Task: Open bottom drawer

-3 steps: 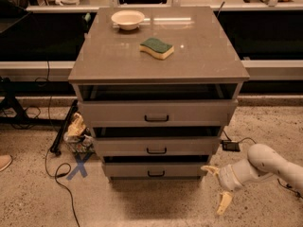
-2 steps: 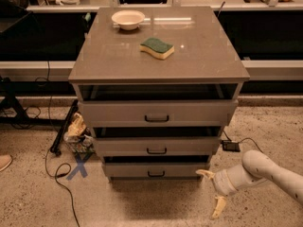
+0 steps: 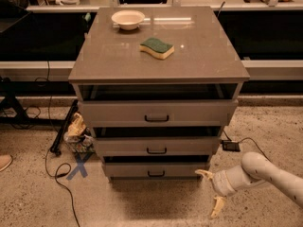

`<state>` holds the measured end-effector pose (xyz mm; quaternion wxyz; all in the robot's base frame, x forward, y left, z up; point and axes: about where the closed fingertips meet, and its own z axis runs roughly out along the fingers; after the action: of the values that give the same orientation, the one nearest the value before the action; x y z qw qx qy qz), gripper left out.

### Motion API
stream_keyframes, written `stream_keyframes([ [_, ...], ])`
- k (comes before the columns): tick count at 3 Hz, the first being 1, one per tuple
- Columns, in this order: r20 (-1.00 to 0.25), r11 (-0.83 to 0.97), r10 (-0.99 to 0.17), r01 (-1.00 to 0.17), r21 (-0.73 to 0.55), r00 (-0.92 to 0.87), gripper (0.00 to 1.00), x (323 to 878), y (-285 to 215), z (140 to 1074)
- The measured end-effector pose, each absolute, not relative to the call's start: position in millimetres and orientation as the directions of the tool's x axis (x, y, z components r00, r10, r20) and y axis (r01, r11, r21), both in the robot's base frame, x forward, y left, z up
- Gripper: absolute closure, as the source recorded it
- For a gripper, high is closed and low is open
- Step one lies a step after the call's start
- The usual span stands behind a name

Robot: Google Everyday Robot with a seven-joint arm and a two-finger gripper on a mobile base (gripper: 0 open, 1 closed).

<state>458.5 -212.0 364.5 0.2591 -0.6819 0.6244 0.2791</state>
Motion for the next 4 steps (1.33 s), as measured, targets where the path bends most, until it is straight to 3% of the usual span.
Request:
stream_keyframes([
  [3, -0.664, -0.094, -0.725, -0.981, -0.171, 0.185, 0.00, 498.0, -213.1, 315.7],
  [4, -0.664, -0.094, -0.725, -0.981, -0.171, 0.185, 0.00, 498.0, -213.1, 315.7],
])
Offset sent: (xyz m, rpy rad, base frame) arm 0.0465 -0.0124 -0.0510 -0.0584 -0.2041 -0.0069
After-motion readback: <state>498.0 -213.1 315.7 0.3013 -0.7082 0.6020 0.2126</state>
